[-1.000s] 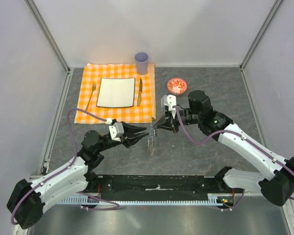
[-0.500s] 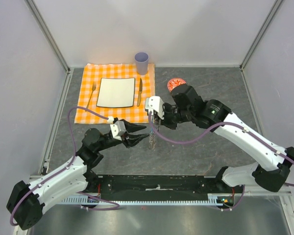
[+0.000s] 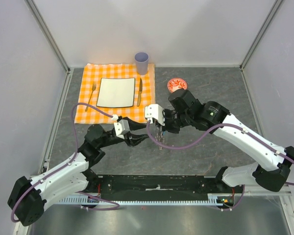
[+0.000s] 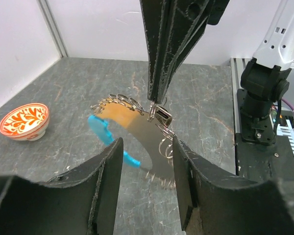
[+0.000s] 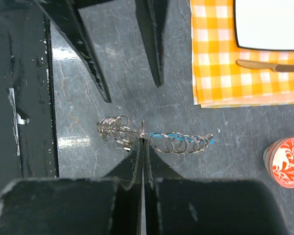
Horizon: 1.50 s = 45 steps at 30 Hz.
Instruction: Put the keys on the keyring
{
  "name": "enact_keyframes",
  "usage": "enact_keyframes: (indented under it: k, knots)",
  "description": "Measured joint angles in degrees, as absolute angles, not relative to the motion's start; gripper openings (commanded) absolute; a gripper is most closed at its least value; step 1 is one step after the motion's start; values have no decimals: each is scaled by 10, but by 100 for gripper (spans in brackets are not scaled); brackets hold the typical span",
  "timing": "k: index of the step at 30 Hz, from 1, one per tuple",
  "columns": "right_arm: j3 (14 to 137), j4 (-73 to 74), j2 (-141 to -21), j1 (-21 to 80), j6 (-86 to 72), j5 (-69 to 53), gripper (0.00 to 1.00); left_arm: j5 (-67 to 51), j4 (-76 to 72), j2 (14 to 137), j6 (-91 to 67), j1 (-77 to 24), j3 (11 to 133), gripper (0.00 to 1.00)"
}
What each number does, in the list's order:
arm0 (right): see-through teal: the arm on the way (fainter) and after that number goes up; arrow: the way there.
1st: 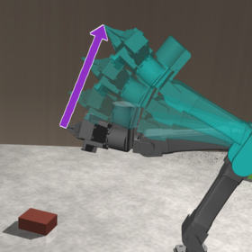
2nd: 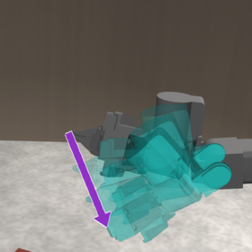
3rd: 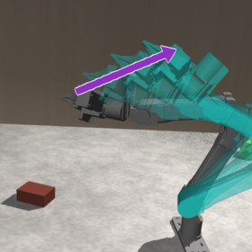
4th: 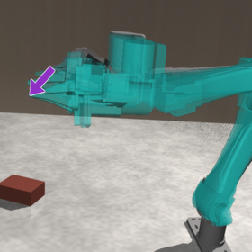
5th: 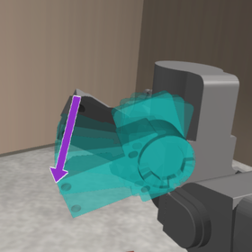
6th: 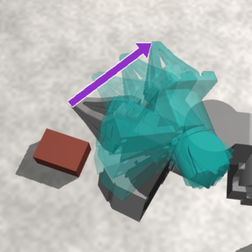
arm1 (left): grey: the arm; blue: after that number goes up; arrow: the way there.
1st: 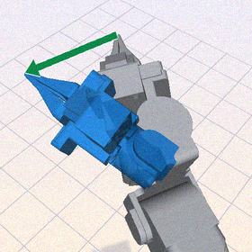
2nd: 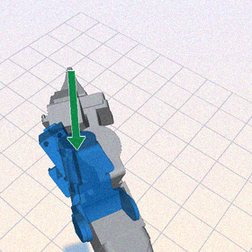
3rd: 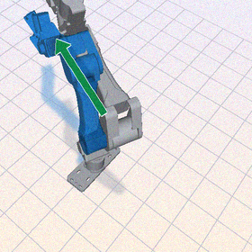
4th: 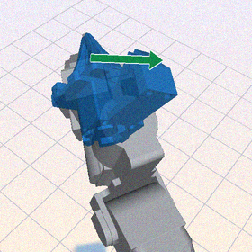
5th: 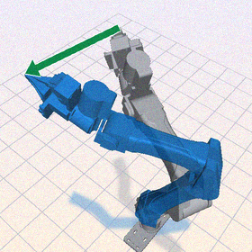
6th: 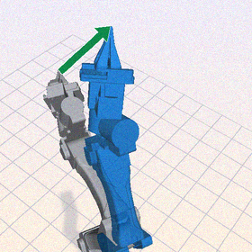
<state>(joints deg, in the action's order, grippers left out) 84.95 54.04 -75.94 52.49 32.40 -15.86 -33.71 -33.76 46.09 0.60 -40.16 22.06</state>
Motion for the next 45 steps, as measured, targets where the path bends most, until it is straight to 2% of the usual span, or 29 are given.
enact_keyframes:
  k: [6, 10, 16, 25, 45]
  knots:
    - [839, 539, -751, 526, 348, -191, 0, -385, -343, 506, 15, -402, 246, 43]
    - [833, 538, -751, 527, 355, -198, 0, -416, -343, 518, 17, -402, 269, 43]
    - [823, 536, -750, 527, 359, -205, 0, -470, -331, 550, 21, -402, 302, 34]
    - [810, 532, -741, 526, 359, -207, 0, -487, -275, 582, 33, -402, 332, 24]
    - [794, 521, -728, 527, 359, -210, 0, -486, -223, 593, 46, -408, 360, 24]
